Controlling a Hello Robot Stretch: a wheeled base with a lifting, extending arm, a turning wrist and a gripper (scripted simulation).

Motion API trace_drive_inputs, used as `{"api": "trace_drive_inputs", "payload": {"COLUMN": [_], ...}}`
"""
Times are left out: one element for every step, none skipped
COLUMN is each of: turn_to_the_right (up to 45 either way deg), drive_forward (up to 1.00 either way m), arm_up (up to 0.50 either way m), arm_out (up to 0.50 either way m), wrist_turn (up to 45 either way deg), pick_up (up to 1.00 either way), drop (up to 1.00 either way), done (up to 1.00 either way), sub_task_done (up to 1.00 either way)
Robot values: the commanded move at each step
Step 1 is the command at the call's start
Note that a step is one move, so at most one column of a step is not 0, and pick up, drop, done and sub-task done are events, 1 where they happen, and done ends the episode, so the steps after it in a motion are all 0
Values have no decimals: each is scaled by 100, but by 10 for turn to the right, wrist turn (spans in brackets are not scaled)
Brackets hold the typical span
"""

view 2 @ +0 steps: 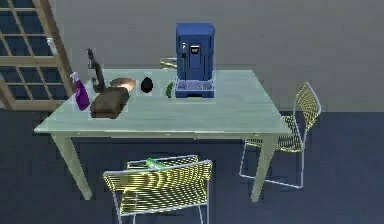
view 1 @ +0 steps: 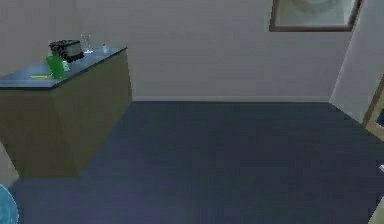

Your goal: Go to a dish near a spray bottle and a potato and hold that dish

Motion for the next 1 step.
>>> {"api": "trace_drive_inputs", "payload": {"turn_to_the_right": [450], "drive_forward": [0], "arm_up": [0], "arm_out": [0], "wrist_turn": [0], "pick_up": [0], "drop": [0], "done": [0], "sub_task_done": [0]}}
